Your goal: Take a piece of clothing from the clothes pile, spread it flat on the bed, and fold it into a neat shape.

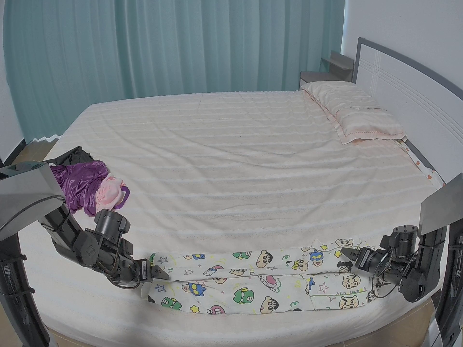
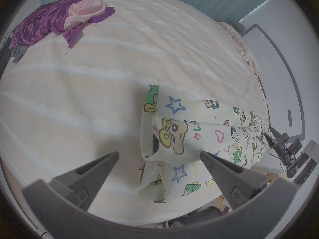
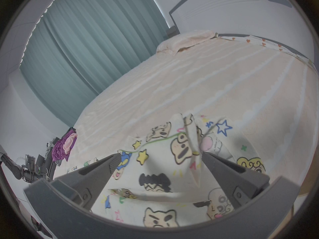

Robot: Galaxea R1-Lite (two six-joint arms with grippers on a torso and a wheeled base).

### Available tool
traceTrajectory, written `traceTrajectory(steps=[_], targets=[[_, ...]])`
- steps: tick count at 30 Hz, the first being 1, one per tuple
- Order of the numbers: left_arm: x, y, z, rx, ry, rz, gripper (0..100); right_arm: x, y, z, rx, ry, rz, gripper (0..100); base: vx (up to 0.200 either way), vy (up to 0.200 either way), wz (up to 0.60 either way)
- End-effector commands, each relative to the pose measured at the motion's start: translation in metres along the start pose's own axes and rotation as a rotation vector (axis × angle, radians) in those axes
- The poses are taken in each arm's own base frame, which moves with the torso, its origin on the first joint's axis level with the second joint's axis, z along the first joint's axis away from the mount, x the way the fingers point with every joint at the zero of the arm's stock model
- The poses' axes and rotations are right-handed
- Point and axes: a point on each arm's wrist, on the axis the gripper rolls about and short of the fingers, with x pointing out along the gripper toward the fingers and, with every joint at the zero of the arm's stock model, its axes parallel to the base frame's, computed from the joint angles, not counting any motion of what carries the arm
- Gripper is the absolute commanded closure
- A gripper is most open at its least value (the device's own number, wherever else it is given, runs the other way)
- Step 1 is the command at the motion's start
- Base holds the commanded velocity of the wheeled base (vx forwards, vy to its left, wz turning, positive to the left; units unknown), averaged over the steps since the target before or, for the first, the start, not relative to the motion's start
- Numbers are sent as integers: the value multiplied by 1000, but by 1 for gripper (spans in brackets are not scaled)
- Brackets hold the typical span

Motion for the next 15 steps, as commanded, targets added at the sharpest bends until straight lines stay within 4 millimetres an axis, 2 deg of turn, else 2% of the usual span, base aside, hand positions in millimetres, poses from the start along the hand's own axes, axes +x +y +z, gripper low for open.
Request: traceTrajectory(steps=[1, 10, 11, 15], targets=[[1, 1, 0, -3, 2, 1, 0, 9, -10, -9, -3, 38, -25, 0, 0, 0, 0], [1, 0, 3, -1, -5, -1, 0, 22, -12, -7, -6, 55, 32, 0, 0, 0, 0], [2, 0, 2, 0, -3, -1, 0, 22, -12, -7, -4, 61, 31, 100, 0, 0, 0], [2, 0, 3, 2, -8, -1, 0, 20, -17, -7, 6, 77, 33, 100, 0, 0, 0]])
